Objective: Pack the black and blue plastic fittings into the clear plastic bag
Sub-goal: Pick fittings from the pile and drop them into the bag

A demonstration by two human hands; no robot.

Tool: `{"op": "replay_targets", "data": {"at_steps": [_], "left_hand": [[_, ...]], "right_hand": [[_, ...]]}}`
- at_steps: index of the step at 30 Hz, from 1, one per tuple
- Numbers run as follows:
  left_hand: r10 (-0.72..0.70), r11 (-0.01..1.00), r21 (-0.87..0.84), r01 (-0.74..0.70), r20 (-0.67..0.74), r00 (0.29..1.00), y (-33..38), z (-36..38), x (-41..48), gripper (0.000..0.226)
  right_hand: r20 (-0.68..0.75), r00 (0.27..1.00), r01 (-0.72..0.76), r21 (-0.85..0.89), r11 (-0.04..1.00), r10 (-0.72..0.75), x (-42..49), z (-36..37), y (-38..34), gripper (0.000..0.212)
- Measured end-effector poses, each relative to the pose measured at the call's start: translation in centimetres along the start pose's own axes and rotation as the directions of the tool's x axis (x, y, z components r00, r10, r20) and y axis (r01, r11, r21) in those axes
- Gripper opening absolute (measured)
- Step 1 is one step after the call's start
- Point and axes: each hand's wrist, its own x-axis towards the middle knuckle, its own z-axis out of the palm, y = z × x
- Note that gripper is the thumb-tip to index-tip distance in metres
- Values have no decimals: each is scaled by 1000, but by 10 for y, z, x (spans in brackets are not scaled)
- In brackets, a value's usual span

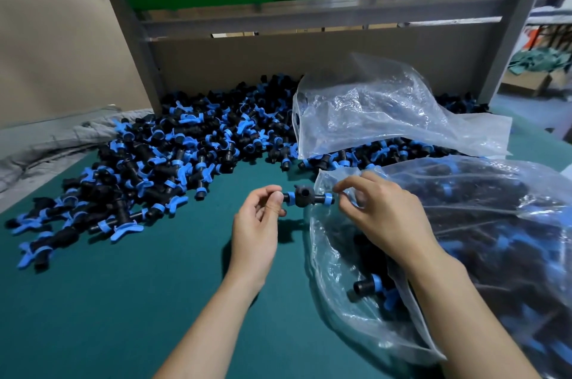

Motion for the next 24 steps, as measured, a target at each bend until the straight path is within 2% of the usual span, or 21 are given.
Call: {"op": "replay_targets", "data": {"at_steps": [4, 10, 14, 24], "left_hand": [[-58, 997, -46, 57, -21, 998, 0, -2, 3, 25], [-186, 969, -166, 183, -3, 983, 0, -4, 5, 34], [-208, 961, -177, 212, 41, 977, 1, -5, 6, 32], [-140, 980, -130, 148, 70, 988, 1, -5, 3, 16]], "right_hand": [[13, 1000, 0, 10, 1000, 0, 0, -1, 0, 16], [15, 999, 27, 68, 997, -28, -1, -5, -2, 28], [10, 998, 53, 94, 994, -54, -1, -8, -4, 40], [42, 995, 84, 61, 995, -87, 0, -9, -3, 37]]}}
